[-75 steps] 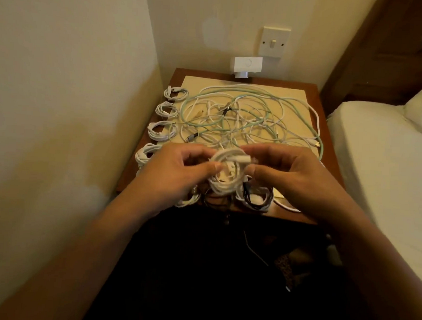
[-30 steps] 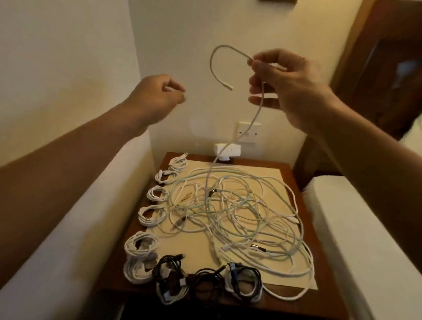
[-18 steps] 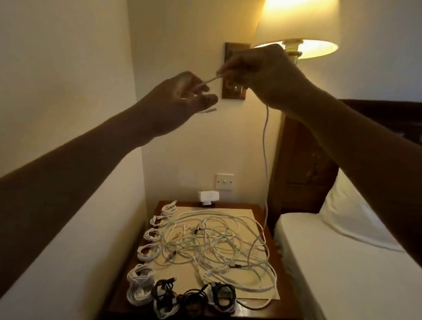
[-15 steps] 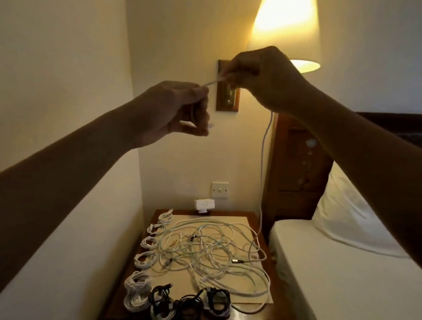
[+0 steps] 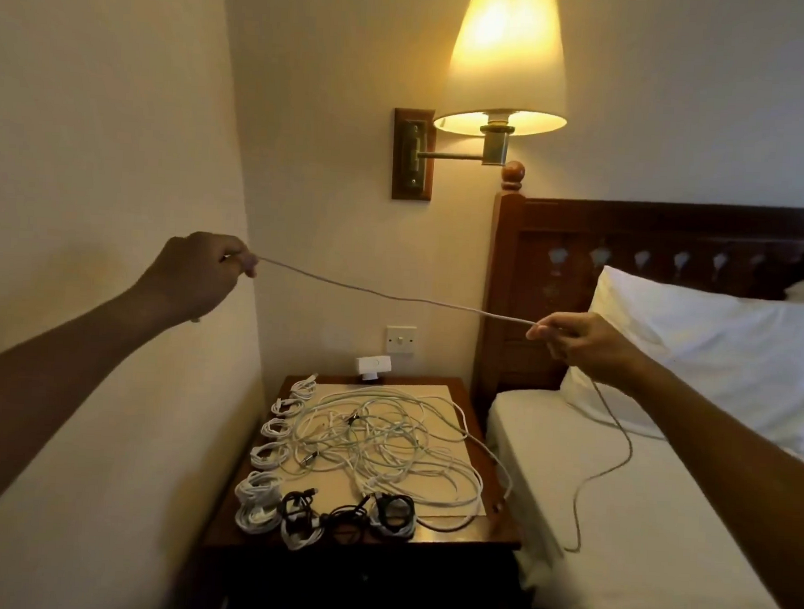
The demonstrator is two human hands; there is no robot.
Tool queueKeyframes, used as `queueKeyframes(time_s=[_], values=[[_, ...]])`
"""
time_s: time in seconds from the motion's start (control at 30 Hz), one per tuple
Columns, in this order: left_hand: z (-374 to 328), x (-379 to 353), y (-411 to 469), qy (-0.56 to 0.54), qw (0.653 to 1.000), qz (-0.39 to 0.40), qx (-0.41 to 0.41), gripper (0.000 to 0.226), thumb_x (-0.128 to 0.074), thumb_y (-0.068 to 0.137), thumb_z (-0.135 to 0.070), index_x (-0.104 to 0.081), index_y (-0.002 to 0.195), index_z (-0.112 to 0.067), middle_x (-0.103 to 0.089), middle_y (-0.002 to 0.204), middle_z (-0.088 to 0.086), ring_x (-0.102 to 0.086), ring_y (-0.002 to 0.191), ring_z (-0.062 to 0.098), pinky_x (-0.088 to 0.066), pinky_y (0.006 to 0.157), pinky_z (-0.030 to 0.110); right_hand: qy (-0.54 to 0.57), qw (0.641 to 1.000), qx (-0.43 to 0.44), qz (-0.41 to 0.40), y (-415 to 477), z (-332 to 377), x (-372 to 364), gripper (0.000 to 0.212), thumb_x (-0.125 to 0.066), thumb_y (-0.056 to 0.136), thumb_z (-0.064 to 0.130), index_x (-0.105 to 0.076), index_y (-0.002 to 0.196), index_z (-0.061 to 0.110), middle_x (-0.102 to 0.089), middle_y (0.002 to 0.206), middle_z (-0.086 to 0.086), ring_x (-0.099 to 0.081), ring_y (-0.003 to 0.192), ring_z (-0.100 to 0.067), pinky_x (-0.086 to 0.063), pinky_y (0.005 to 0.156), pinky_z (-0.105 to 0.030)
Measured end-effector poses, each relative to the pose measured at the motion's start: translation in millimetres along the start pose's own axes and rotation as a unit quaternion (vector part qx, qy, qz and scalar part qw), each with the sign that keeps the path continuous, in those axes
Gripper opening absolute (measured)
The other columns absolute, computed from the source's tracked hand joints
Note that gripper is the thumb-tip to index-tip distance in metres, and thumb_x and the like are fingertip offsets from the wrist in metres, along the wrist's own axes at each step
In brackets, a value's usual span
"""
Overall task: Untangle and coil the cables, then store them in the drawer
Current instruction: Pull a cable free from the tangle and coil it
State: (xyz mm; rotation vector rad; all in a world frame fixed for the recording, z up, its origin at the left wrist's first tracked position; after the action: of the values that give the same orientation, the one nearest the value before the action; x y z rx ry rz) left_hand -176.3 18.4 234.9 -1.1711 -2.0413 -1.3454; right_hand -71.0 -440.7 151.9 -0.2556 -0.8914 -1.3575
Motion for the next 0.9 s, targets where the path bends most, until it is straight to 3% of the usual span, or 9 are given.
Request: queueKeyframes(time_s=[0.13, 0.27, 0.37, 0.53, 0.6, 0.67, 0.73, 0.8, 0.9], values=[[-15.1, -19.9, -19.0, -0.002, 1.0, 0.016, -0.014, 0.023, -0.049, 0.105, -0.027, -0.069, 0.092, -0.024, -0.065, 0.076, 0.002, -0.056, 0.065, 0.02, -0.038, 0.058, 0.029, 0.046, 0.989, -0.088, 0.105, -25.5, -15.8, -23.1, 0.012, -0.059, 0.103, 0.015, -0.071, 0.106, 0.016, -0.071, 0.091, -0.01, -0.067, 0.084, -0.023, -0.058, 0.073, -0.03], [-73.2, -39.7, -34.9, -0.081, 0.989, 0.074, -0.099, 0.022, -0.051, 0.105, -0.029, -0.07, 0.094, -0.025, -0.059, 0.074, -0.01, -0.052, 0.064, 0.005, -0.035, 0.059, 0.028, 0.03, 0.972, -0.066, 0.221, -24.1, 25.8, -36.0, 0.022, -0.069, 0.097, 0.015, -0.066, 0.118, 0.017, -0.072, 0.106, -0.013, -0.07, 0.093, -0.024, -0.061, 0.081, -0.034], [-109.2, -55.7, -48.5, -0.096, 0.968, 0.099, -0.208, 0.017, -0.054, 0.104, -0.033, -0.071, 0.102, -0.029, -0.061, 0.084, -0.025, -0.057, 0.073, -0.008, -0.038, 0.062, 0.01, 0.094, 0.969, -0.025, 0.225, -23.1, 72.6, -39.2, 0.033, -0.069, 0.096, 0.025, -0.062, 0.128, 0.02, -0.069, 0.115, -0.012, -0.07, 0.099, -0.024, -0.06, 0.083, -0.035], [-127.9, -74.6, -60.2, -0.142, 0.949, 0.119, -0.253, 0.021, -0.058, 0.101, -0.036, -0.074, 0.11, -0.028, -0.067, 0.088, -0.019, -0.058, 0.073, 0.001, -0.038, 0.059, 0.007, -0.194, 0.96, 0.024, 0.201, -31.8, 118.4, -48.4, 0.083, -0.078, 0.087, 0.045, -0.035, 0.155, 0.026, -0.042, 0.158, -0.001, -0.043, 0.142, -0.024, -0.043, 0.113, -0.045], [-129.5, -78.6, -64.6, -0.142, 0.95, 0.112, -0.255, 0.019, -0.059, 0.1, -0.038, -0.072, 0.106, -0.027, -0.066, 0.077, -0.01, -0.056, 0.065, 0.01, -0.035, 0.054, 0.011, -0.068, 0.977, 0.07, 0.188, -39.3, 125.0, -53.7, 0.058, -0.072, 0.093, 0.037, -0.05, 0.144, 0.022, -0.059, 0.142, -0.003, -0.056, 0.13, -0.021, -0.048, 0.109, -0.046], [-124.7, -80.8, -65.2, -0.14, 0.958, 0.098, -0.231, 0.015, -0.059, 0.101, -0.036, -0.064, 0.103, -0.023, -0.061, 0.068, -0.007, -0.051, 0.055, 0.008, -0.034, 0.049, 0.011, 0.127, 0.967, 0.089, 0.202, -46.3, 126.6, -55.6, 0.023, -0.059, 0.102, 0.025, -0.064, 0.122, 0.014, -0.071, 0.1, -0.003, -0.07, 0.094, -0.019, -0.059, 0.086, -0.035], [-111.7, -83.8, -63.6, -0.147, 0.96, 0.129, -0.201, 0.009, -0.057, 0.103, -0.029, -0.057, 0.102, -0.021, -0.058, 0.07, -0.006, -0.049, 0.056, 0.004, -0.036, 0.051, 0.014, 0.233, 0.945, 0.079, 0.215, -50.3, 120.8, -57.8, 0.026, -0.048, 0.107, 0.024, -0.066, 0.111, 0.007, -0.054, 0.071, -0.003, -0.053, 0.06, -0.018, -0.048, 0.057, -0.024], [-94.6, -85.8, -62.4, -0.13, 0.953, 0.179, -0.206, 0.005, -0.057, 0.103, -0.022, -0.06, 0.099, -0.021, -0.059, 0.077, -0.008, -0.052, 0.062, 0.002, -0.037, 0.056, 0.014, 0.206, 0.955, 0.086, 0.195, -49.3, 107.2, -60.1, 0.033, -0.044, 0.108, 0.03, -0.068, 0.107, 0.008, -0.043, 0.064, -0.001, -0.038, 0.053, -0.015, -0.035, 0.048, -0.024], [-59.6, -92.1, -57.4, -0.019, 0.951, 0.184, -0.249, 0.007, -0.066, 0.098, -0.016, -0.067, 0.091, -0.016, -0.063, 0.076, -0.009, -0.055, 0.066, 0.003, -0.036, 0.058, 0.012, 0.027, 0.979, 0.109, 0.169, -45.5, 78.8, -66.3, 0.03, -0.047, 0.107, 0.032, -0.073, 0.099, 0.02, -0.058, 0.069, -0.002, -0.049, 0.055, -0.016, -0.041, 0.052, -0.023]])
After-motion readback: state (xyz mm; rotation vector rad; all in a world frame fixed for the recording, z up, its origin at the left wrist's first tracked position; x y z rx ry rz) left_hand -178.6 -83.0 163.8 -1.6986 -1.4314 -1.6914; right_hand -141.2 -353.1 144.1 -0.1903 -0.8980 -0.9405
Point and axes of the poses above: each hand's wrist, its own y-axis towards the middle knuckle, its own x-axis out of the back of the hand, z = x × y, the point moved 2 cm from there along y, towards the middle knuckle
